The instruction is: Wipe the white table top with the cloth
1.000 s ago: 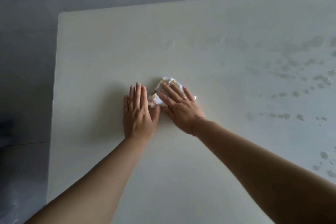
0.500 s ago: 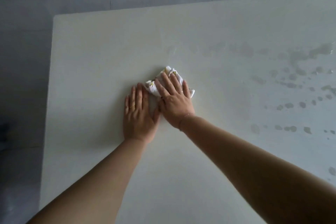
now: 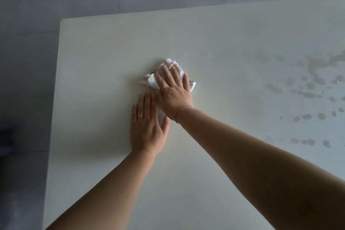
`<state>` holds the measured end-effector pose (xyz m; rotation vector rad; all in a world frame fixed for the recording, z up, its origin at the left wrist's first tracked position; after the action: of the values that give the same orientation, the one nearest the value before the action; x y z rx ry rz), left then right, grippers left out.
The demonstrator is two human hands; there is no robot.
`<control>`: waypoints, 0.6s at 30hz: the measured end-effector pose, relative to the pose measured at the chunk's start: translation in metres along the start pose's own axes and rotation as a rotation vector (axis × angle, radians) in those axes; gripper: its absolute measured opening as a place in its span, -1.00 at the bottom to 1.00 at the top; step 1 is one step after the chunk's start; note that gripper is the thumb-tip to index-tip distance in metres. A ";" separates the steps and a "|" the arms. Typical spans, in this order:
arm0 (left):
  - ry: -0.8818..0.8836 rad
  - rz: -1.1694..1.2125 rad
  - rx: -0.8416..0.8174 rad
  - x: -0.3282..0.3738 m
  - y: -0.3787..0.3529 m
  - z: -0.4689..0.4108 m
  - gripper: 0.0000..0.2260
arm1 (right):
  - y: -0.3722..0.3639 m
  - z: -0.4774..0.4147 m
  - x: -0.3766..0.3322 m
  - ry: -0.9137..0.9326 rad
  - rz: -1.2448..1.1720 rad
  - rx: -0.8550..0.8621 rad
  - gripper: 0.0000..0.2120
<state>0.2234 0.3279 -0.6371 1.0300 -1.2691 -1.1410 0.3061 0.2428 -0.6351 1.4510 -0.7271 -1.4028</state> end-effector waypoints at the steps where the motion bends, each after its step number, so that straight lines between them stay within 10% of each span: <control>1: 0.000 0.002 0.003 0.000 0.000 0.000 -0.39 | -0.001 -0.002 0.000 0.083 0.014 -0.036 -0.49; 4: -0.002 0.026 0.003 -0.001 0.000 0.000 -0.39 | 0.020 -0.017 0.043 0.124 0.033 -0.027 -0.52; 11: -0.011 0.095 0.047 0.007 0.011 -0.027 -0.38 | 0.071 -0.037 0.155 -0.632 -0.061 0.184 -0.52; 18: 0.052 0.079 0.090 0.006 0.006 -0.094 -0.42 | 0.024 -0.052 0.042 0.079 0.038 -0.048 -0.54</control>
<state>0.3176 0.3190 -0.6351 1.0595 -1.3183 -0.9989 0.3683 0.2082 -0.6359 1.4395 -0.6629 -1.3185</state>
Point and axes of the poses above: each hand's wrist, its own z-axis away from the middle knuckle, its own y-axis out of the back of the hand, x = y × z, the point moved 6 cm from there along -z, towards the middle knuckle, and after that the axes turned 1 degree about -y, right-handed, at the moved point
